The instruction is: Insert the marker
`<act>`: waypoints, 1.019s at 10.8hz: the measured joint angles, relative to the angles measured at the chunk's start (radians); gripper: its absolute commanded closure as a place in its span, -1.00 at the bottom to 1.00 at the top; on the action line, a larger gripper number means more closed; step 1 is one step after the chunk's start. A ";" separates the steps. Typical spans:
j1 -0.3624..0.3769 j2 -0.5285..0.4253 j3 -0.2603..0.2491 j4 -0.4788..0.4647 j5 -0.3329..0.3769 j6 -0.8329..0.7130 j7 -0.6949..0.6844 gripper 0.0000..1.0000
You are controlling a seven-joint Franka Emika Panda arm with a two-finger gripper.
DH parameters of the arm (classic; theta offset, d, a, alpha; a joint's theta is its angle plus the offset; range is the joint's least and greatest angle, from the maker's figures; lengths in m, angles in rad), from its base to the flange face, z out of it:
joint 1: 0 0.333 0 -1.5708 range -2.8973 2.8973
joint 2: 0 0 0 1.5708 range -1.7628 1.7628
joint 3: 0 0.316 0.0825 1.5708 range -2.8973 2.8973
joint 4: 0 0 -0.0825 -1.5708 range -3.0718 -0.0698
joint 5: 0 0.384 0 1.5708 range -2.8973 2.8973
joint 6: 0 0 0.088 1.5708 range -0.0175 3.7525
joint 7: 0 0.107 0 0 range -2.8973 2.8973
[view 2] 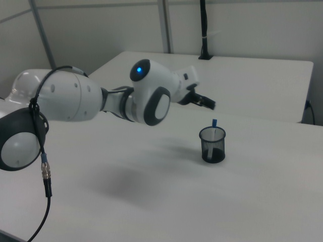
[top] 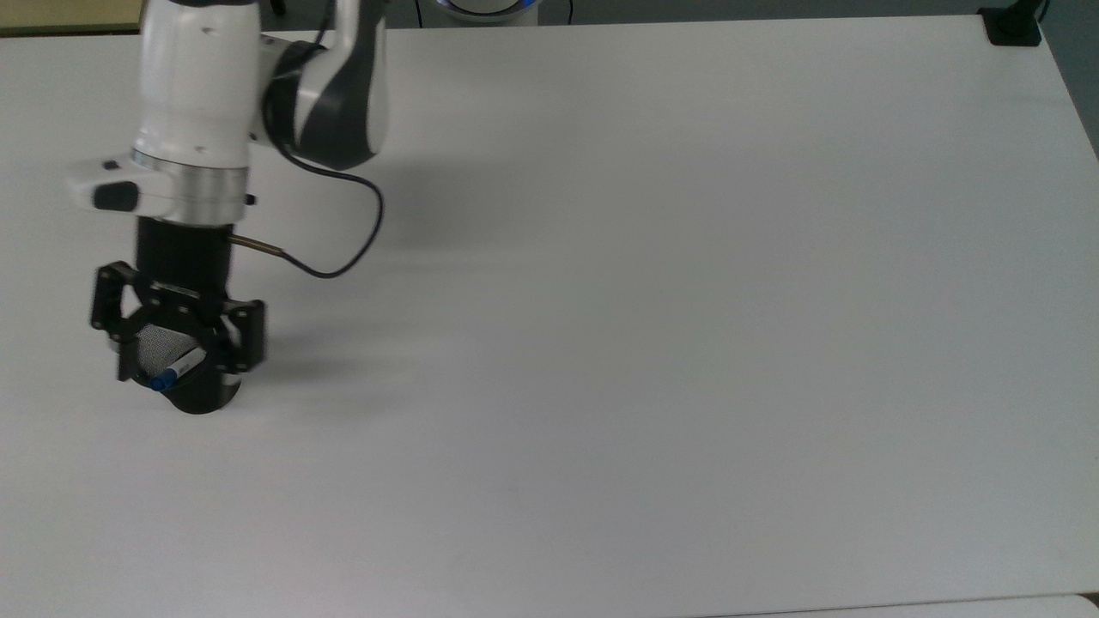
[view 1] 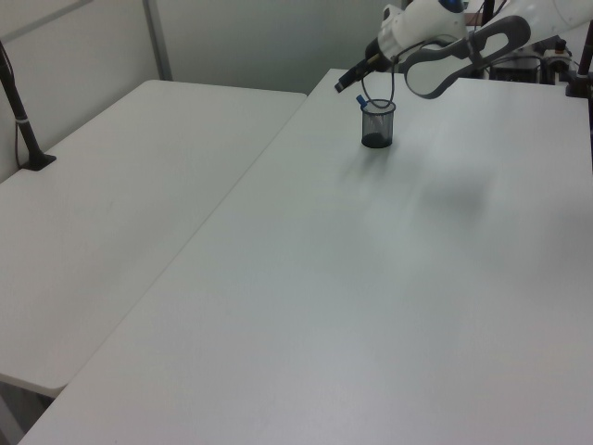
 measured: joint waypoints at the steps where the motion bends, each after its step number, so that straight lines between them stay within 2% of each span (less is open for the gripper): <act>1: 0.035 -0.006 0.002 0.003 0.000 -0.045 0.000 -1.00; 4: 0.155 -0.057 0.005 0.022 0.000 -0.272 0.001 -1.00; 7: 0.282 -0.151 0.005 0.033 0.000 -0.609 0.004 -1.00; 11: 0.331 -0.334 0.005 0.039 0.000 -1.086 0.004 -1.00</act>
